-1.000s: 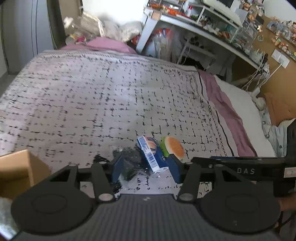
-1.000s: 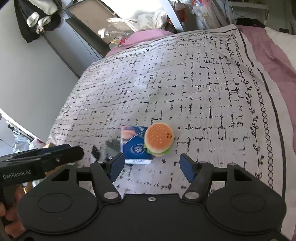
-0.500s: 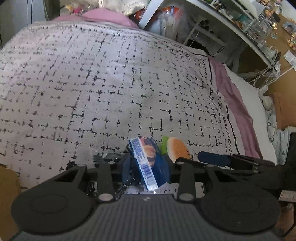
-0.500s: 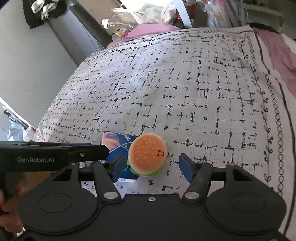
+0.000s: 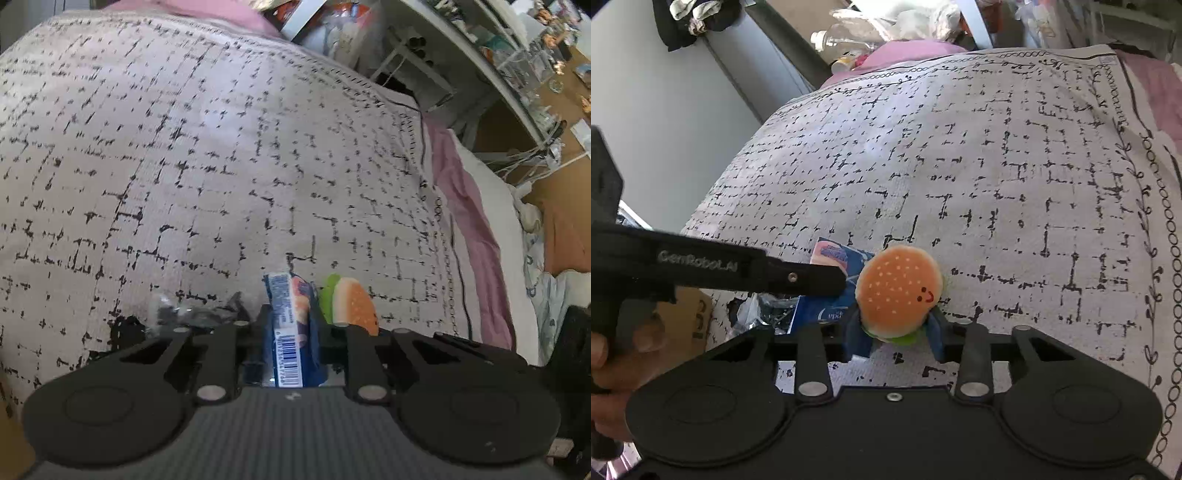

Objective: Organize soft objects
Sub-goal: 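Grasp the burger toy with the right gripper while the left gripper grasps the tissue pack, then carry the burger toy and tissue pack into the box and open both grippers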

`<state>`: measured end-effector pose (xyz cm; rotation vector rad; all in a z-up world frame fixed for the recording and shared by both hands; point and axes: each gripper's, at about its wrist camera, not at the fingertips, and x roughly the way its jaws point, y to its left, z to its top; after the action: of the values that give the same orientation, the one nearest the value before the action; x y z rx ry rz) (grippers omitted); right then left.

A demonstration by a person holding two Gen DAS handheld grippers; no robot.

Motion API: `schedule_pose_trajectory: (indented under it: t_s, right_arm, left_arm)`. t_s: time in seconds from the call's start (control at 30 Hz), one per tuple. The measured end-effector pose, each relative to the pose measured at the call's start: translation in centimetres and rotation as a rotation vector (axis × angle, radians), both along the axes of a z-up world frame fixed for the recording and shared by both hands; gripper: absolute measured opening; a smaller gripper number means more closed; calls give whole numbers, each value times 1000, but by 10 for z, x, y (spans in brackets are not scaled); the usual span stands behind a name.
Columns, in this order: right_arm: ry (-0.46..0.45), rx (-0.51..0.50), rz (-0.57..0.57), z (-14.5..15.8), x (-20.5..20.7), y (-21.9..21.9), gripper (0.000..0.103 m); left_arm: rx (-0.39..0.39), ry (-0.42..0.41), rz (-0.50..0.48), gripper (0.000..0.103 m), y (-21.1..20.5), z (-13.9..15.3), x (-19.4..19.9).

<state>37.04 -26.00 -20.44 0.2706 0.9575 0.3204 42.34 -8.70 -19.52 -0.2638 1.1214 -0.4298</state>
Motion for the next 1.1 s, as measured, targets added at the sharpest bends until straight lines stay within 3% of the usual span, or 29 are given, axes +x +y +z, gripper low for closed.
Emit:
schedule_pose_trajectory:
  t_s: [0.3,0.43,0.7,0.9,1.1]
  right_arm:
    - [-9,-13,-26,32,-24,4,35]
    - [-15,28,-10,49,-38,13,35]
    - [-41,37,14,75,-55,44,35]
    - [-48,82,56,88,-67,73,35]
    - [-74,55,106,96,-75,110,35]
  left_arm:
    - [-5,-70,17,17,20,35,-26]
    - [4,-127,36,17,34,59,-44]
    - [15,-211,125,17,80,92,-75]
    - [42,-222,196,17,123,102,-96]
    - [56,-211,277,17,169,99,-116]
